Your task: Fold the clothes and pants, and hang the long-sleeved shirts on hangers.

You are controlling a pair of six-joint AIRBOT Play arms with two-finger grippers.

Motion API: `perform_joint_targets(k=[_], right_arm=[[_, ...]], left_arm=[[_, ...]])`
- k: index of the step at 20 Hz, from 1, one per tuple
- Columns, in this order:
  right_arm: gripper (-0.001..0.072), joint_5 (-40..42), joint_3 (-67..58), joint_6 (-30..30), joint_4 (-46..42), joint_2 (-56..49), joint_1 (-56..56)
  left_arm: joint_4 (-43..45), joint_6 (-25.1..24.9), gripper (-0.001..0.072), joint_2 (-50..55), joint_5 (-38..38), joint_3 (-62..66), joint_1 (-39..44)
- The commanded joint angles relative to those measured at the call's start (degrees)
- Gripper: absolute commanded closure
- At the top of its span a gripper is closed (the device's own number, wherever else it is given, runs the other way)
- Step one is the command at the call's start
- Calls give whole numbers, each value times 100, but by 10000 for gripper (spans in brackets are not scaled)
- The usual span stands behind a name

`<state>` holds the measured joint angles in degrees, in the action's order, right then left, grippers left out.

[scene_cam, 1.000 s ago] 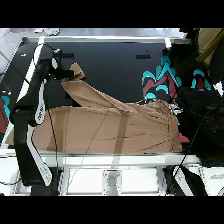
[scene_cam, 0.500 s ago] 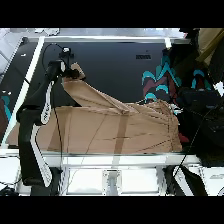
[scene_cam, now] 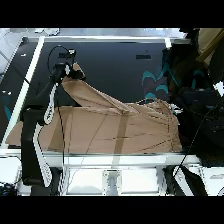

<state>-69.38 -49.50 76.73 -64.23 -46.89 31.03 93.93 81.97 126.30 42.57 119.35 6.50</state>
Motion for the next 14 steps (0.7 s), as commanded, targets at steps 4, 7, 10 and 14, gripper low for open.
perform_joint_targets(k=[4,7,10,14], right_arm=[[260,0,2,72,2,-4,0],[260,4,0,68,-11,-4,2],[260,-11,-7,68,-31,15,0],[260,-7,-7,48,-52,20,0]], left_arm=[[22,-17,699,4,-120,2,-22],[146,0,699,-341,-57,2,-52],[916,538,699,-1294,87,-2,-293],[1139,1200,700,-2730,1532,-144,-1224]])
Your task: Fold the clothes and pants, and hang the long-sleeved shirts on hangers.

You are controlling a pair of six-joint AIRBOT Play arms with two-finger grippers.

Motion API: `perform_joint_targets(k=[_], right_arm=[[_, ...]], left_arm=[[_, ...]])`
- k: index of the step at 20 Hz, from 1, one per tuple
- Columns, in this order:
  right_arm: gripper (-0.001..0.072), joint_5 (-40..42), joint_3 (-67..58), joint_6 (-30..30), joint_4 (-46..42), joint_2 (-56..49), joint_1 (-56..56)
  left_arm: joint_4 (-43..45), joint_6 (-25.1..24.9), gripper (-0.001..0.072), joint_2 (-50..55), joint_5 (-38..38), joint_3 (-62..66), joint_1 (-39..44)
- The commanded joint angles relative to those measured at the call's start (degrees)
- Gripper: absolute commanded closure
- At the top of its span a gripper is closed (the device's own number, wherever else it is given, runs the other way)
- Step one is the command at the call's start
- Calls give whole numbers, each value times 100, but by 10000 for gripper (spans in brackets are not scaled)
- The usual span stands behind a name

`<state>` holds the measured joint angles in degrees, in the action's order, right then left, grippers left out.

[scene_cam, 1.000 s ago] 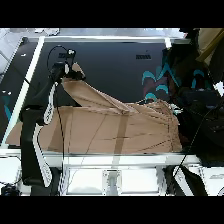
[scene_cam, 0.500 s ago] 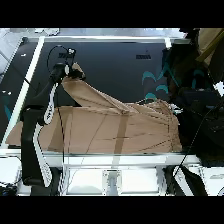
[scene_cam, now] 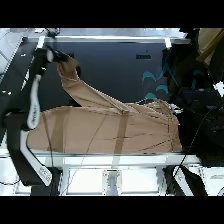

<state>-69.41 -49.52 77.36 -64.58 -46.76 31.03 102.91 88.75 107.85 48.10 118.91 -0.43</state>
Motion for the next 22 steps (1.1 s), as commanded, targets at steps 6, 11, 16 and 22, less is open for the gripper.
perform_joint_targets(k=[6,11,16,22], right_arm=[[261,-195,-2,-66,-24,7,0],[260,-870,-2,-184,-24,4,0],[260,-898,-4,-184,-9,-7,0],[260,-876,-4,-144,149,-4,0]], left_arm=[[94,527,700,-2520,2179,-2391,-1692],[103,538,700,-3268,1421,-5357,-2297],[96,859,688,-3309,1093,-6046,-2817],[-20,1134,0,-3727,-22,-4916,-2903]])
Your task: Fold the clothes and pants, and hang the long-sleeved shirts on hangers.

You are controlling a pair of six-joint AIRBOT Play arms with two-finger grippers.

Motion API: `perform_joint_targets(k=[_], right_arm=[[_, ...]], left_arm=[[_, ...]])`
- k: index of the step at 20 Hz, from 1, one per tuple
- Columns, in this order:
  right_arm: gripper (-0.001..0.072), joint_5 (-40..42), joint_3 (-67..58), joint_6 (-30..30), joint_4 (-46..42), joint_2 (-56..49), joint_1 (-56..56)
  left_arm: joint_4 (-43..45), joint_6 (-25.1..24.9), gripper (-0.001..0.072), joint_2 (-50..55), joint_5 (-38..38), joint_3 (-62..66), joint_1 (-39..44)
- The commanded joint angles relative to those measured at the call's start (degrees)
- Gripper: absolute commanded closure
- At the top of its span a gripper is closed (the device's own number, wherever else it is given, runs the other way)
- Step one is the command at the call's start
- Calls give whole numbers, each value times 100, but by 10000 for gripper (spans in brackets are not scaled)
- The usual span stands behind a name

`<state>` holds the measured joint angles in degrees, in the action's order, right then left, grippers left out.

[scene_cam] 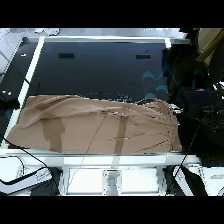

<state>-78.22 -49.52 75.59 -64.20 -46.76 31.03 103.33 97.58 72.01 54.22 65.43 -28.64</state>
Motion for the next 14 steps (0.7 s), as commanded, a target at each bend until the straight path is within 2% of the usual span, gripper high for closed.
perform_joint_targets(k=[1,3,4,6,7,8,9,14], right_arm=[[260,66,-4,37,190,-4,0],[260,343,-4,39,444,-7,0],[260,498,-4,42,605,-4,0],[260,647,-4,42,953,-4,0],[260,632,-4,42,1078,-4,0],[261,588,-4,42,1178,-4,0],[260,531,-4,70,1248,-4,0],[261,343,-2,387,1547,0,0]], left_arm=[[-210,321,3,-66,-813,581,-131],[-925,229,5,354,-717,831,-345],[-1609,-151,13,699,-411,957,-479],[-3023,-1300,16,1458,363,1213,-693],[-3501,-1604,17,1794,584,1333,-780],[-3891,-1746,42,2116,658,1456,-874],[-4172,-1773,129,2393,649,1596,-964],[-4507,-2131,124,3445,822,2787,-1161]])
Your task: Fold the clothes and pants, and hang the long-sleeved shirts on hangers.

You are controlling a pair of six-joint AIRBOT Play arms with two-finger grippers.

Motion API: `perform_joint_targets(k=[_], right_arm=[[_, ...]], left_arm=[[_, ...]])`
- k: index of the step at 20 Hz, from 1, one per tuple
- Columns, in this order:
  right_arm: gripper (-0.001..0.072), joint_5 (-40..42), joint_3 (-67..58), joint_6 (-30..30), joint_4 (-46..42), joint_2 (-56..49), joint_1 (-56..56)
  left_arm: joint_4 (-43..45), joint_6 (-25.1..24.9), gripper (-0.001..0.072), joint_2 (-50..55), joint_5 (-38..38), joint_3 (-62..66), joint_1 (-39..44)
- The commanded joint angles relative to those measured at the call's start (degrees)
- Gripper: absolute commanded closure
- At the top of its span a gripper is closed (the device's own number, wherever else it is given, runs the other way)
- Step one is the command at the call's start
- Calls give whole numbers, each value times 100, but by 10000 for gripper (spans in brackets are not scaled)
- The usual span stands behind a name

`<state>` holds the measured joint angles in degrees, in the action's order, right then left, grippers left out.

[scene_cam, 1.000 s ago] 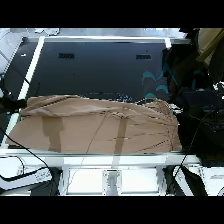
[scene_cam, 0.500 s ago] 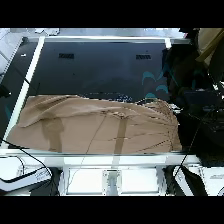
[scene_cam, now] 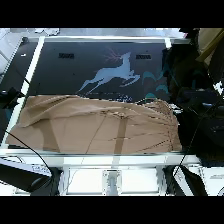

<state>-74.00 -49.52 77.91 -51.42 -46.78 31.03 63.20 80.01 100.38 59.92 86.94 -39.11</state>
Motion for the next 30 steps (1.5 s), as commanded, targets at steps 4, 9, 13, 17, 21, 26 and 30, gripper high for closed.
perform_joint_targets(k=[4,9,13,17,21,26,30], right_arm=[[261,9,-2,260,385,2,0],[261,9,-2,396,380,2,0],[261,9,-2,514,380,2,0],[261,11,-2,546,380,2,0],[261,11,-4,560,380,2,0],[262,459,0,566,201,-13,-7],[262,903,2,758,-584,-476,-275]], left_arm=[[-496,-935,127,1539,1635,1779,-109],[-496,-1810,176,1818,2286,2079,-109],[-494,-1897,202,1853,1956,2079,-57],[-525,-1915,268,1856,1725,2079,17],[-540,-2267,692,1853,1744,2079,160],[-538,-2258,699,1829,1733,2483,251],[-535,-1858,699,1665,1622,2970,254]])
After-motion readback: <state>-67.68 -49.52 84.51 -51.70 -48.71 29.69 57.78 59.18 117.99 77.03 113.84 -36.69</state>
